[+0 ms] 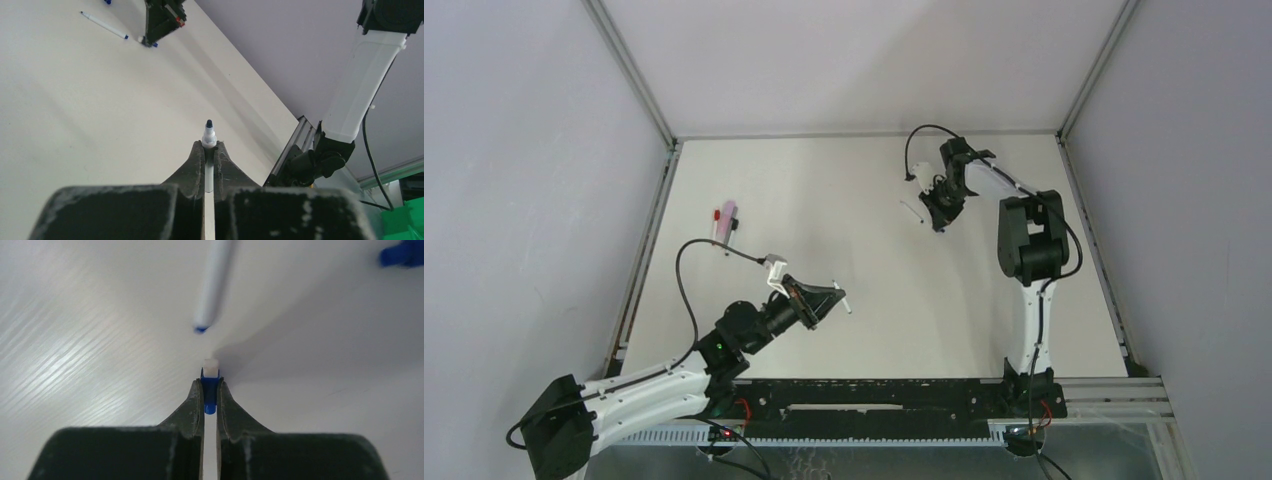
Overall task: Insert the pens into the pen caps
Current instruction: Pick up the pen cap from the center of the board, then place the pen cap at the center of the board.
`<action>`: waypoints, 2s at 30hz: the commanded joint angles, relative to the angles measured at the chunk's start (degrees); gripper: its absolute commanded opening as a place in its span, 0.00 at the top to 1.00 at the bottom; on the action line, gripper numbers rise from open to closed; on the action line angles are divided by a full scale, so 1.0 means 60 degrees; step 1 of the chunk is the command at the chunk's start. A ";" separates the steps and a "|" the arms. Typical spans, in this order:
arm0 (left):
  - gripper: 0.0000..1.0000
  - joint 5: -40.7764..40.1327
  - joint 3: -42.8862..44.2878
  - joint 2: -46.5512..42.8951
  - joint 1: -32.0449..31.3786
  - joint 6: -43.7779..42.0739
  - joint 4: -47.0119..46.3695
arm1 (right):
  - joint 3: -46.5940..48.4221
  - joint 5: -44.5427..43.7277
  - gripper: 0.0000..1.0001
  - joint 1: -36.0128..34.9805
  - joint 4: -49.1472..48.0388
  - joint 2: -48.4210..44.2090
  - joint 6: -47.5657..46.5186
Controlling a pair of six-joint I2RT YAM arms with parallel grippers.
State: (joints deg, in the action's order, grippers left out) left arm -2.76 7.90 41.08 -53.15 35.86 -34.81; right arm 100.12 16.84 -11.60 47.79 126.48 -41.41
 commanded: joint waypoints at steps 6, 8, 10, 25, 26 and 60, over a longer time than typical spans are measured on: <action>1.00 0.0222 -0.0248 -0.0086 -0.0051 0.0485 -0.1125 | -0.3357 0.2110 1.00 -0.1091 -0.0788 -0.3530 0.1422; 1.00 0.0254 -0.0263 -0.0040 -0.0049 0.0579 -0.1237 | -0.4031 0.2129 1.00 -0.1602 -0.1311 -0.3900 0.2289; 1.00 0.0258 -0.0308 -0.0035 -0.0060 0.0695 -0.1376 | -0.4487 0.2075 1.00 -0.2032 -0.1705 -0.4148 0.3152; 1.00 -0.0120 -0.0622 0.0057 -0.0179 0.1230 -0.1999 | -0.5789 -0.0462 0.89 -0.4293 -0.3778 -0.3951 0.5744; 1.00 -0.0141 -0.0620 0.0081 -0.0180 0.1242 -0.2013 | -0.5788 -0.0423 0.87 -0.4300 -0.3765 -0.3928 0.5737; 1.00 -0.0969 -0.0019 0.1550 -0.0693 0.1131 -0.4128 | -0.6080 0.5354 0.60 -0.2067 -0.2812 -1.0037 0.2654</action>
State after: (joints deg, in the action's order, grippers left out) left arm -6.13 4.95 50.15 -56.90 45.91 -54.76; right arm 64.75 41.63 -23.55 32.80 73.52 -20.43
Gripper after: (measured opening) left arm 0.027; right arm 0.371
